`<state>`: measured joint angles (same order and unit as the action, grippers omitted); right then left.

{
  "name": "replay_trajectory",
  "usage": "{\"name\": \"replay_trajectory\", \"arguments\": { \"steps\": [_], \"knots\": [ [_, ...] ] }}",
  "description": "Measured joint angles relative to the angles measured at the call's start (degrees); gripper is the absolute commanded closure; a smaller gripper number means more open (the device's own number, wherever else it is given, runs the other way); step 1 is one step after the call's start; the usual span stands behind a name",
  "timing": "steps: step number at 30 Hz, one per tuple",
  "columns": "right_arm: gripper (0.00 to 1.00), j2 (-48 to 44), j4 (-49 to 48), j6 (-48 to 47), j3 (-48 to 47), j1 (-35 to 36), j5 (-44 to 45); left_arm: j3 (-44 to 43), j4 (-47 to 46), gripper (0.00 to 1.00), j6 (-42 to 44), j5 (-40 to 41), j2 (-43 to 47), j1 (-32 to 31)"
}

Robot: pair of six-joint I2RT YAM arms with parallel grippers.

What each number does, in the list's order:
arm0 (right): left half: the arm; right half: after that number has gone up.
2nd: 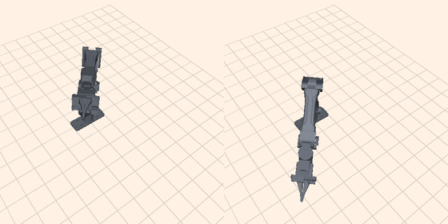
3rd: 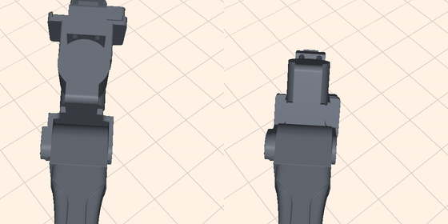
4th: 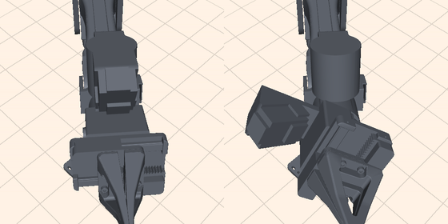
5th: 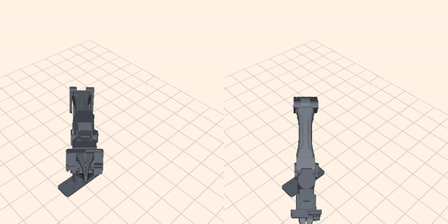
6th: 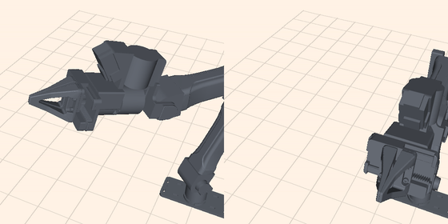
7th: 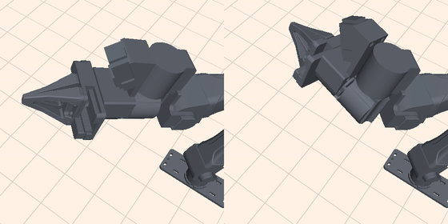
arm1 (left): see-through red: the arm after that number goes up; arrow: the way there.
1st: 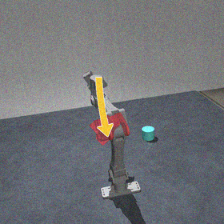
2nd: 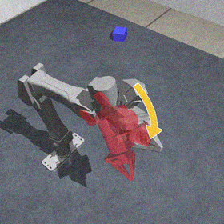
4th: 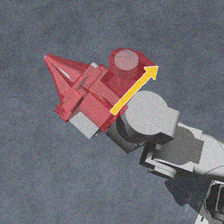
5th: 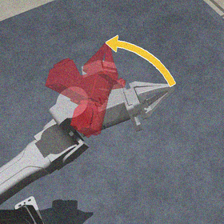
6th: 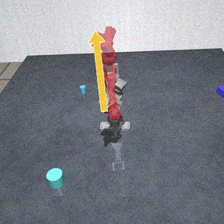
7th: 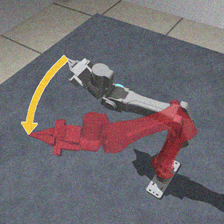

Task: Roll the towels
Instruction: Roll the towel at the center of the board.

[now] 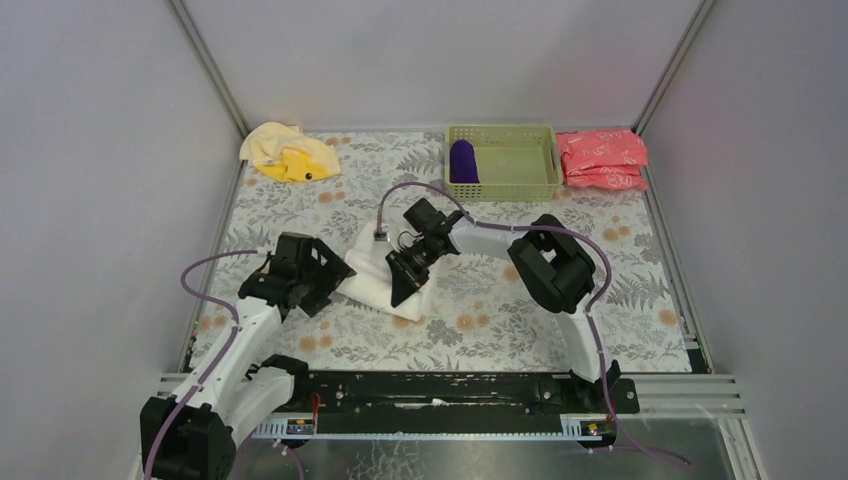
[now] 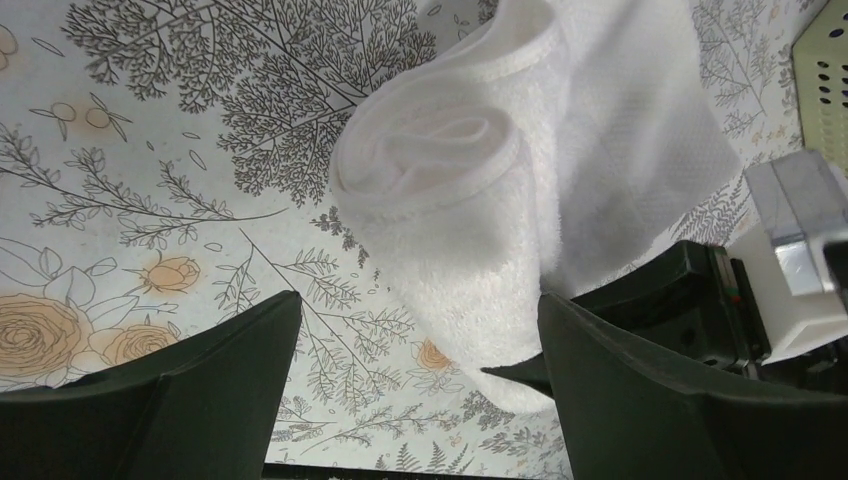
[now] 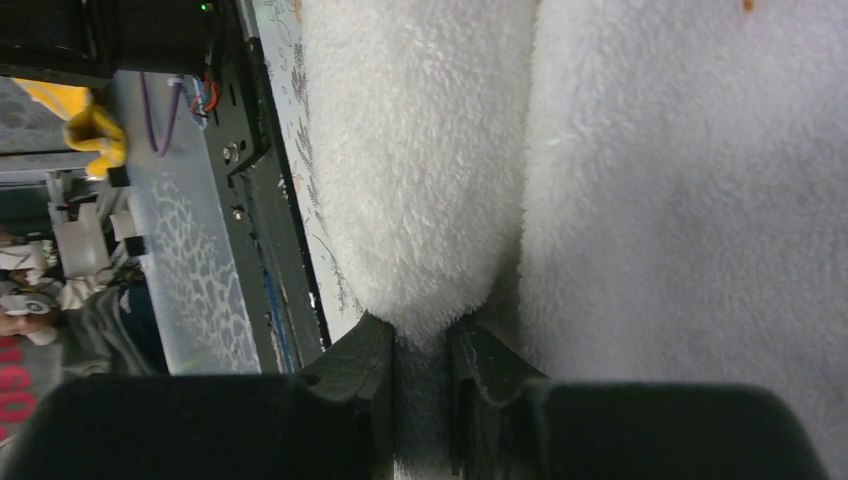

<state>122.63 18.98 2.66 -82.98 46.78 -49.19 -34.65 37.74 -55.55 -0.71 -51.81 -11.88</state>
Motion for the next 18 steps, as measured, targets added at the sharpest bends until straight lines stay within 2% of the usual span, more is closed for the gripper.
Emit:
{"name": "replay_trajectory", "arguments": {
  "steps": [4,11,15,18],
  "knots": [
    [0.96,1.7,0.6,1.7,-1.1,-1.1,-3.3,0.5,-1.1,0.13,-0.1,-2.3,-2.5,0.0],
    [0.9,2.8,0.7,3.5,-1.7,-1.7,-5.0,1.0,-7.0,0.17,-0.8,-3.8,-12.0,0.0],
    [0.78,2.3,-0.3,4.5,-0.9,-1.7,-4.3,1.0,-10.6,0.22,-0.9,-3.8,-17.2,0.0],
    [0.63,0.2,-1.4,4.6,0.7,-1.6,-1.6,1.2,-13.4,0.26,-1.0,-4.3,-19.8,0.0]
  ]
}}
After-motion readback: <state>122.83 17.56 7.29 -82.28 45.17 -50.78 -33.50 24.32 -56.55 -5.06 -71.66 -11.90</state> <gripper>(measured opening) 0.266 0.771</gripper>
